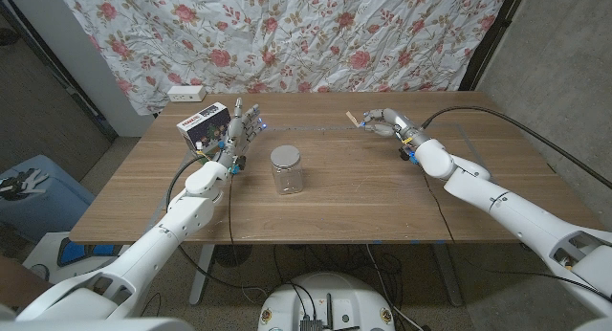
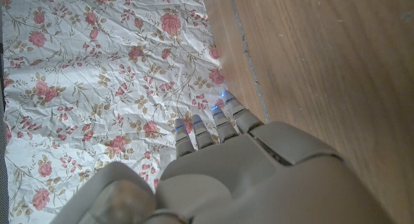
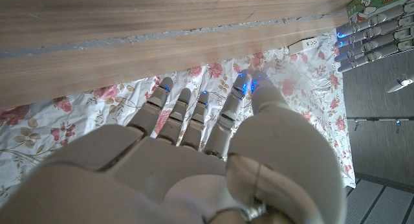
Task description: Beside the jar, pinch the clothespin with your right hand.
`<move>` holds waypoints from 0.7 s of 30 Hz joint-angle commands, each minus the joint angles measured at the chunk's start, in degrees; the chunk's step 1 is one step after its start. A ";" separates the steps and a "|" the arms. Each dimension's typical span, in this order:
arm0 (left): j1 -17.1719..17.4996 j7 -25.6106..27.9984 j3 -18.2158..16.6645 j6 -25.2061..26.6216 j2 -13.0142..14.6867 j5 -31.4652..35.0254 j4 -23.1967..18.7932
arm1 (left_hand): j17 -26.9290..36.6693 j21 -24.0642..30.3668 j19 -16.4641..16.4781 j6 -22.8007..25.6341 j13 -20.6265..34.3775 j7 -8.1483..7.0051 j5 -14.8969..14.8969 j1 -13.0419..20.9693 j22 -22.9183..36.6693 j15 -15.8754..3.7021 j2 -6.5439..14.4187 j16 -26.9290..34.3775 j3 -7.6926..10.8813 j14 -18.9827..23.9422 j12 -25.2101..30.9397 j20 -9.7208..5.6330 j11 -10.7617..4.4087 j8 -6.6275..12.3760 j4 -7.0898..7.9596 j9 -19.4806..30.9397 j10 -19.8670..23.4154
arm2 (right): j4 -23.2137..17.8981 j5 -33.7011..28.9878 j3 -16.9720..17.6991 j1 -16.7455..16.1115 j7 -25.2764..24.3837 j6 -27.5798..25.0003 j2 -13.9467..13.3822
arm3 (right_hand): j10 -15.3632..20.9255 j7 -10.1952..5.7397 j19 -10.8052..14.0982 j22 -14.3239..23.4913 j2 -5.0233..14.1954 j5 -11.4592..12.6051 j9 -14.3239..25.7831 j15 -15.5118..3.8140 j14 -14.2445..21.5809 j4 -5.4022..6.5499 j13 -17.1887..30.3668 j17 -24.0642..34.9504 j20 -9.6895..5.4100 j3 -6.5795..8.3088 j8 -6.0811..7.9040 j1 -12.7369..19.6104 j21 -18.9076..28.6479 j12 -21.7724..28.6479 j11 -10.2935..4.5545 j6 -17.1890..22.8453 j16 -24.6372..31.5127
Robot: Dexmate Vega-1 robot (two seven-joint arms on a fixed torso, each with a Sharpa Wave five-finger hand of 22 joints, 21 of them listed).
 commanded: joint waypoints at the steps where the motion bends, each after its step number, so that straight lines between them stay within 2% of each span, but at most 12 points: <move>1: -0.02 -0.04 0.01 0.00 0.01 0.00 0.03 | 0.21 0.42 0.38 0.03 0.12 -0.50 0.23 0.04 0.14 -0.40 0.61 0.29 0.00 0.49 0.36 -0.06 -0.40 0.37 0.32 0.28 0.19 | 2.11 1.03 -0.33 0.38 0.55 2.59 0.54 | 0.59 -0.54 0.67 0.13 0.24 0.39 0.00 -2.77 0.42 0.06 0.26 0.30 -0.26 0.07 0.43 0.58 -0.17 0.09 -0.15 1.30 0.40; 21: 0.00 0.09 -0.01 0.00 -0.01 0.03 -0.01 | 0.21 0.41 0.37 0.03 0.12 -0.50 0.23 0.04 0.14 -0.41 0.61 0.28 0.00 0.47 0.36 -0.07 -0.42 0.36 0.32 0.28 0.18 | 4.81 0.90 0.21 -0.60 -3.85 6.92 2.15 | 2.37 0.30 1.26 0.12 0.45 0.32 -0.50 -3.40 1.12 -0.14 0.27 0.51 -0.45 -0.19 0.87 1.29 -0.07 0.56 -0.88 3.24 0.89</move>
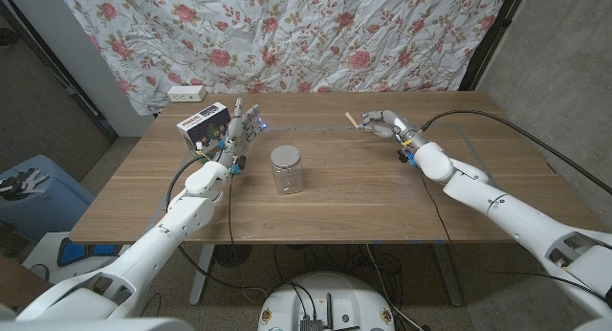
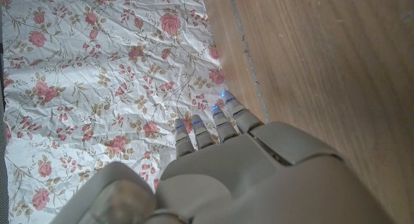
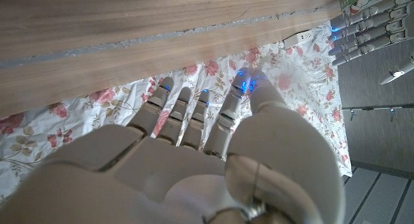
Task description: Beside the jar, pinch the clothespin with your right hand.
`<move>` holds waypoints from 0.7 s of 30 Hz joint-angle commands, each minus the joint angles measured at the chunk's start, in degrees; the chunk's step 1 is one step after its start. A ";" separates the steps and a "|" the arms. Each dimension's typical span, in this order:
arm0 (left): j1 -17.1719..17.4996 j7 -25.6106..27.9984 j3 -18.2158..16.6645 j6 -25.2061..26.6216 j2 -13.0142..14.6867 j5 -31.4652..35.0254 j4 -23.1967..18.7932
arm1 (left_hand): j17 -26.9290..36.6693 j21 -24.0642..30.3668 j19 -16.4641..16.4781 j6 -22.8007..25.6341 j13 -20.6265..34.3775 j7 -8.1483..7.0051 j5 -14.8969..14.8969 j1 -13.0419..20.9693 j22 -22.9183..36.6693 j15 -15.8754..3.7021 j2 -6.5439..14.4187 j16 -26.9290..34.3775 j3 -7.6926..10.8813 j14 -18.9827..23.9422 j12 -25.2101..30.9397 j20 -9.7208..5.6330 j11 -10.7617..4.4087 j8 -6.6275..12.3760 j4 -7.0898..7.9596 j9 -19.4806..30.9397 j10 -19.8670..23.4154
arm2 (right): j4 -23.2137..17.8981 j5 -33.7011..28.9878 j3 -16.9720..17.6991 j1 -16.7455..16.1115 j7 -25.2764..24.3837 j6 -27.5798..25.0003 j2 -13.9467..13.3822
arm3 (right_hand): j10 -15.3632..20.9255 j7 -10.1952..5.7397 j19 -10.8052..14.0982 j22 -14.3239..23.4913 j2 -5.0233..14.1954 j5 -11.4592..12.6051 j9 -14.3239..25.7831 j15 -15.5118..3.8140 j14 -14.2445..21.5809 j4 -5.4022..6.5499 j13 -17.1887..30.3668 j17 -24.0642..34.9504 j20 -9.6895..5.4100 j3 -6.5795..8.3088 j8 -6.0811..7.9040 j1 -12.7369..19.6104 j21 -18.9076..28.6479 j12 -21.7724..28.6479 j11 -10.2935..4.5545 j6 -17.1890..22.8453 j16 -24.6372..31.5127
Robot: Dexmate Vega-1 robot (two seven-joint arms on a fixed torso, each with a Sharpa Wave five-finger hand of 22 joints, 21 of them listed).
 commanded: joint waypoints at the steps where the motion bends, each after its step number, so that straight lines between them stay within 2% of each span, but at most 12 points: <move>1: 0.00 0.09 -0.01 0.00 -0.02 0.02 -0.01 | 0.21 0.42 0.39 0.03 0.12 -0.50 0.23 0.04 0.14 -0.42 0.61 0.28 0.00 0.48 0.34 -0.12 -0.41 0.36 0.32 0.28 0.14 | 1.80 -0.13 0.33 -0.58 -2.60 2.89 0.93 | 1.00 -1.21 0.66 0.06 -0.07 0.05 0.10 -3.19 0.53 -0.16 0.26 0.25 0.18 -0.20 0.30 0.85 -0.07 0.34 -0.17 1.74 0.49; 11: 0.00 0.09 -0.01 -0.01 -0.02 0.02 0.00 | 0.21 0.40 0.33 0.03 0.12 -0.50 0.23 0.04 0.14 -0.39 0.62 0.28 0.00 0.47 0.36 -0.06 -0.37 0.36 0.33 0.28 0.19 | 1.77 -0.62 0.71 -1.30 -4.41 3.80 1.06 | 1.84 -0.66 0.82 0.05 -0.21 -0.25 -0.09 -3.78 0.92 -0.50 0.24 0.26 0.07 -0.22 0.54 1.83 -0.10 0.51 -0.26 2.74 0.71; 21: 0.00 0.09 -0.01 -0.01 -0.02 0.02 -0.01 | 0.21 0.43 0.41 0.03 0.12 -0.50 0.23 0.04 0.14 -0.42 0.61 0.28 0.00 0.47 0.34 -0.05 -0.38 0.36 0.32 0.28 0.14 | 2.29 -1.36 0.89 -1.50 -5.92 5.23 1.30 | 3.07 -0.48 0.82 0.05 -0.39 -0.35 -0.26 -4.34 1.36 -0.55 0.20 0.31 0.17 -0.37 0.65 2.66 -0.18 0.79 -1.00 3.52 1.00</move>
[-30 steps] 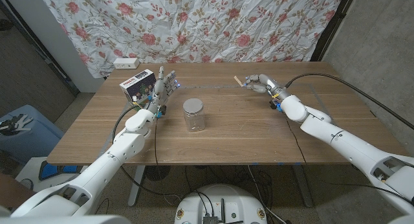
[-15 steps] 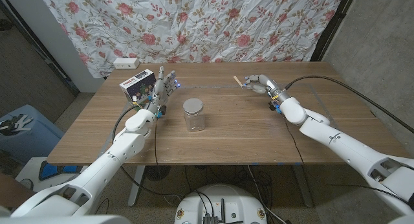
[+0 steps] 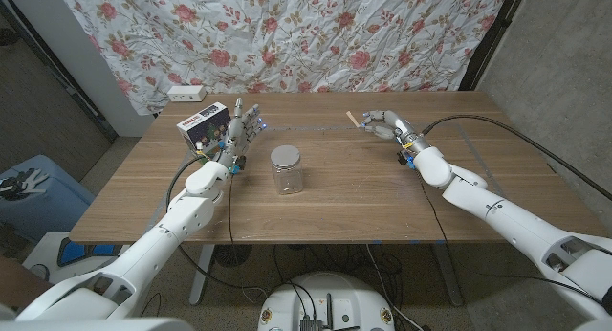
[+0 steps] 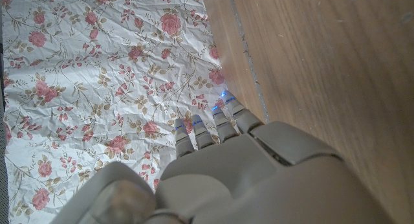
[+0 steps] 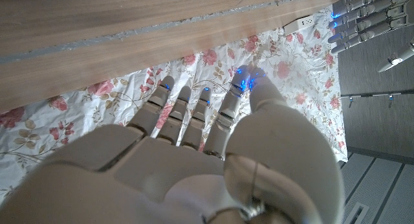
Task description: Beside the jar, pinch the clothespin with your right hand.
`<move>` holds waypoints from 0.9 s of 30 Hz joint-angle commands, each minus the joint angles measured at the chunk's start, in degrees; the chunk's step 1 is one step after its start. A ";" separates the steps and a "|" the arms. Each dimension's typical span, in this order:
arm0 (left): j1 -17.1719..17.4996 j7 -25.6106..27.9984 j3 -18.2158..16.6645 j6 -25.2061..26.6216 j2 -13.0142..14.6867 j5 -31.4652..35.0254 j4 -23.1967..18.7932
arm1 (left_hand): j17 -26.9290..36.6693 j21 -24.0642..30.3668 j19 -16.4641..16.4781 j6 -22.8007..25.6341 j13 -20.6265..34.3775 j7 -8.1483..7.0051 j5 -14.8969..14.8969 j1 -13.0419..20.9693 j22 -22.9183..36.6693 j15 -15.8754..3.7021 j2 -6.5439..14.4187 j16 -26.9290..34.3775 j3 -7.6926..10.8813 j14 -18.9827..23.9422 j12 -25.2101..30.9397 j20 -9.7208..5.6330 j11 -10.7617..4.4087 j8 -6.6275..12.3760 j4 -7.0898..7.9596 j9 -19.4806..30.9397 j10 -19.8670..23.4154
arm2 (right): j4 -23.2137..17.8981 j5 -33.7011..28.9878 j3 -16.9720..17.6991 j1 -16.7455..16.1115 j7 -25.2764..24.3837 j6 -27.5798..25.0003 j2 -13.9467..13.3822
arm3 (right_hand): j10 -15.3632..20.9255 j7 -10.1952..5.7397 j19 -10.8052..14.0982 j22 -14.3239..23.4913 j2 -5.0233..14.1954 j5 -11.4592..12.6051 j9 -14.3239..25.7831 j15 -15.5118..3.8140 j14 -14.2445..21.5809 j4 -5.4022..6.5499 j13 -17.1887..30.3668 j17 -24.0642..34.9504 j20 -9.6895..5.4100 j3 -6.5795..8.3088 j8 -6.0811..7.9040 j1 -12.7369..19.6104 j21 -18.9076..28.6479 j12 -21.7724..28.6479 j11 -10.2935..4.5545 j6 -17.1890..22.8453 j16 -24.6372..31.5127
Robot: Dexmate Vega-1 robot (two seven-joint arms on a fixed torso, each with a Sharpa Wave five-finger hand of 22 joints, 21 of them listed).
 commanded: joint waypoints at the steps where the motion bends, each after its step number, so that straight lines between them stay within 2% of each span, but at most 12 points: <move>1: 0.00 0.07 0.00 -0.01 0.00 0.01 -0.01 | 0.21 0.43 0.41 0.03 0.12 -0.50 0.23 0.04 0.14 -0.43 0.61 0.29 0.00 0.48 0.34 -0.06 -0.42 0.36 0.32 0.28 0.14 | 0.60 -0.68 0.31 -0.35 -1.89 1.69 0.39 | 0.62 -1.66 0.12 0.20 -0.11 -0.08 0.19 -4.72 0.52 -0.17 0.20 0.32 0.11 0.00 0.40 1.05 -0.19 0.35 -0.24 2.30 0.57; 13: 0.02 0.09 -0.01 0.02 0.01 0.00 -0.06 | 0.21 0.41 0.37 0.02 0.12 -0.50 0.23 0.04 0.14 -0.39 0.62 0.30 0.00 0.51 0.35 -0.02 -0.45 0.36 0.33 0.28 0.18 | 0.19 -0.21 0.57 -0.46 -1.45 1.47 0.58 | 0.81 -1.73 0.28 0.21 -0.22 -0.07 0.11 -4.51 0.63 -0.04 0.17 0.39 0.42 -0.20 0.24 1.47 -0.17 0.26 0.11 2.31 0.73; 16: 0.02 0.08 -0.01 0.02 0.02 0.00 -0.06 | 0.21 0.40 0.34 0.03 0.12 -0.50 0.23 0.04 0.14 -0.41 0.62 0.30 0.00 0.51 0.34 -0.07 -0.43 0.36 0.33 0.28 0.15 | 0.11 0.11 0.69 -0.56 -1.33 1.47 0.64 | 1.91 -1.82 0.69 0.22 -0.11 -0.14 0.07 -4.85 1.49 0.15 0.16 0.47 0.31 -0.32 0.03 1.55 -0.05 0.59 0.03 2.04 1.16; 27: 0.02 0.09 -0.01 0.02 0.02 0.00 -0.06 | 0.21 0.41 0.35 0.03 0.12 -0.50 0.23 0.04 0.14 -0.38 0.62 0.29 0.00 0.49 0.35 -0.06 -0.37 0.36 0.33 0.28 0.17 | -0.31 0.02 0.38 -0.33 -0.17 0.59 0.53 | 0.93 -1.84 0.80 0.23 -0.09 -0.31 0.03 -4.78 1.10 0.46 0.14 0.63 0.05 -0.73 -0.50 1.47 -0.10 0.01 0.14 1.30 1.16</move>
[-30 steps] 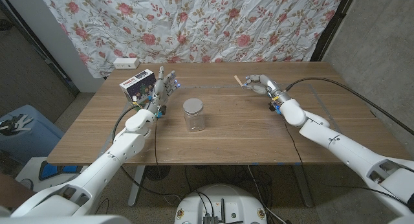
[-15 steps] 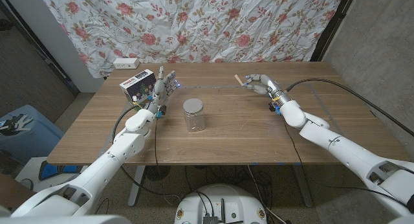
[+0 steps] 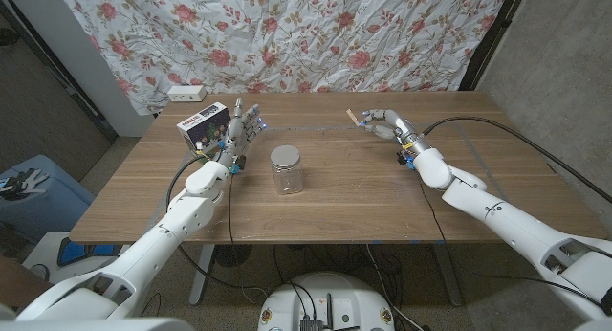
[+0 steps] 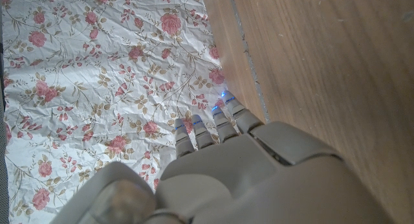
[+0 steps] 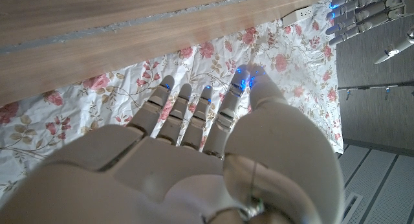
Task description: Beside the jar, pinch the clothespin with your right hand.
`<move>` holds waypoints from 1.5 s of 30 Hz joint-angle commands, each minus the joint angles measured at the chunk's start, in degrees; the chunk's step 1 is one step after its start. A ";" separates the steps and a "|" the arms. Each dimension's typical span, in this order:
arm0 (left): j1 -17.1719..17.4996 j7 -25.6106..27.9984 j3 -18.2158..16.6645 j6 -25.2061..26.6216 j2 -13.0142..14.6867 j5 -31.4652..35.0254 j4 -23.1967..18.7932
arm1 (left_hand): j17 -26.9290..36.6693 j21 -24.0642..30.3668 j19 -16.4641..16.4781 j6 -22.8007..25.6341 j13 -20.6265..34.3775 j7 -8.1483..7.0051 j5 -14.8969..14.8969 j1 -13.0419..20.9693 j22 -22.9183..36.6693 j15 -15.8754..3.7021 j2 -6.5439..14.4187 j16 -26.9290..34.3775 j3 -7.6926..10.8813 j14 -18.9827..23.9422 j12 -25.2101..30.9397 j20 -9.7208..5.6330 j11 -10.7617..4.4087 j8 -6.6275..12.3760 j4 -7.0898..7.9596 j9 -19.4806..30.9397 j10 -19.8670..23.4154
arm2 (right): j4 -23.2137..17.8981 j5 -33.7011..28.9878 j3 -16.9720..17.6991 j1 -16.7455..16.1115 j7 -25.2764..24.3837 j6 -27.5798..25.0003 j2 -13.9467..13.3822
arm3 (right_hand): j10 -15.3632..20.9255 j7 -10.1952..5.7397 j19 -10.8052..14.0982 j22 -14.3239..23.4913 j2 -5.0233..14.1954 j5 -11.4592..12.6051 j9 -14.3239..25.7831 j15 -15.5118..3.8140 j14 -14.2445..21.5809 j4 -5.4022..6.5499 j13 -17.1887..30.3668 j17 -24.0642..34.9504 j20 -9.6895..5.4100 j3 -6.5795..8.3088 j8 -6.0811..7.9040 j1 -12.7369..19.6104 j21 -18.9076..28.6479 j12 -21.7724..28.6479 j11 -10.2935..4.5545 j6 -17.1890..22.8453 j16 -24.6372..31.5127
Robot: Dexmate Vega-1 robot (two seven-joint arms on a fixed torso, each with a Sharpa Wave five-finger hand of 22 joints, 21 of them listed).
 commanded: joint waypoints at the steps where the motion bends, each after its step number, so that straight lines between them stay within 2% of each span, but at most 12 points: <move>1: 0.02 0.04 -0.01 0.02 -0.01 0.00 -0.02 | 0.21 0.41 0.35 0.03 0.12 -0.50 0.23 0.04 0.14 -0.35 0.62 0.30 0.00 0.51 0.34 -0.06 -0.35 0.36 0.33 0.28 0.14 | -0.43 0.13 -0.17 0.18 1.08 -0.64 0.08 | -0.42 -1.86 0.58 0.08 0.52 -0.31 0.08 -4.65 -0.06 0.16 0.14 0.16 -0.19 -0.12 -0.38 0.10 -0.11 -0.26 0.16 1.26 0.21; 29: 0.00 -0.09 0.00 0.02 0.02 -0.03 0.01 | 0.21 0.43 0.40 0.04 0.12 -0.50 0.23 0.04 0.14 -0.39 0.62 0.29 0.00 0.49 0.32 -0.05 -0.36 0.37 0.33 0.28 0.10 | 0.63 0.07 -0.90 1.76 2.64 -0.78 0.23 | -2.04 -1.07 0.38 0.08 -0.59 -0.38 0.14 -3.36 -0.99 0.33 0.16 0.14 0.37 -1.45 -2.39 -0.36 -0.30 -1.16 1.09 -2.50 -0.16; 33: 0.00 -0.08 0.00 0.03 0.02 -0.03 0.00 | 0.21 0.43 0.40 0.04 0.12 -0.50 0.23 0.04 0.14 -0.43 0.62 0.29 0.00 0.50 0.34 -0.04 -0.41 0.37 0.33 0.28 0.15 | 0.32 0.37 -0.82 1.70 3.11 -1.24 0.06 | -2.49 -1.47 0.37 0.08 -0.64 -0.35 0.17 -3.43 -1.07 0.41 0.16 0.13 0.41 -1.63 -2.75 -0.49 -0.31 -1.37 1.20 -3.19 -0.20; 45: 0.00 -0.09 0.00 0.03 0.02 -0.03 0.01 | 0.21 0.40 0.33 0.03 0.12 -0.50 0.23 0.04 0.14 -0.42 0.62 0.29 0.00 0.50 0.31 -0.03 -0.39 0.36 0.33 0.28 0.07 | -0.26 0.82 -0.72 1.43 4.16 -1.24 -0.60 | -3.60 -1.38 0.16 0.09 -0.57 -0.31 0.25 -2.98 -1.56 0.73 0.18 0.16 0.50 -2.05 -3.46 -1.00 -0.40 -1.80 1.56 -4.45 -0.42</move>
